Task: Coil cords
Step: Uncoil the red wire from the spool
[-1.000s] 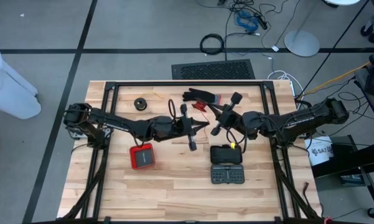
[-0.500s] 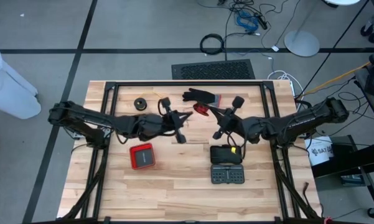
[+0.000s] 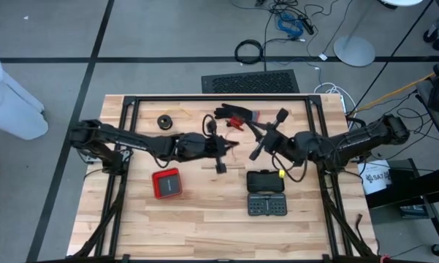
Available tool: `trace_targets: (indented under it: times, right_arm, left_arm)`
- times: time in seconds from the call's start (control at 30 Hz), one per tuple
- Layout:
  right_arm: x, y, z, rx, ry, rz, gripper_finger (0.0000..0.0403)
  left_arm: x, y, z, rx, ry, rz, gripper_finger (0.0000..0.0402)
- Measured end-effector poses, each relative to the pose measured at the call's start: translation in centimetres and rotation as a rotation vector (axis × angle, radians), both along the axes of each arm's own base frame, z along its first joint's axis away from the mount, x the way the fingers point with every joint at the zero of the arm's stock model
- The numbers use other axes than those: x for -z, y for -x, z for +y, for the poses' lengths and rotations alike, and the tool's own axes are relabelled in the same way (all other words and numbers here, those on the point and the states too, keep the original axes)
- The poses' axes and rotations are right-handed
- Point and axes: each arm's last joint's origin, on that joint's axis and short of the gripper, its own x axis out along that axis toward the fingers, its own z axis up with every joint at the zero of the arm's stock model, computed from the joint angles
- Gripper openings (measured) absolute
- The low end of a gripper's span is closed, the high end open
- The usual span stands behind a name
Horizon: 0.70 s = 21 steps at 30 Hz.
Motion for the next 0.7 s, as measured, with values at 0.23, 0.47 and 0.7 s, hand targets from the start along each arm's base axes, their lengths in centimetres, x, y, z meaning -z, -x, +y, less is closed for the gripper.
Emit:
trace_targets:
  times: [0.23, 0.47, 0.7]
  right_arm:
    - [0.9, -0.4, -2.3, 0.12, 0.004, 0.088, 0.0]
    - [2.5, -0.4, -3.2, 0.152, -0.045, 0.2, 0.0]
    - [3.2, -0.3, -2.3, 0.12, -0.071, 0.244, 0.0]
  left_arm:
    - [-1.2, 0.4, -2.1, 0.132, -0.004, -0.071, 0.0]
    - [-3.8, 2.9, -3.0, 0.096, -0.105, -0.065, 0.0]
    - [-5.1, 5.7, -1.1, -0.195, -0.201, 0.065, 0.0]
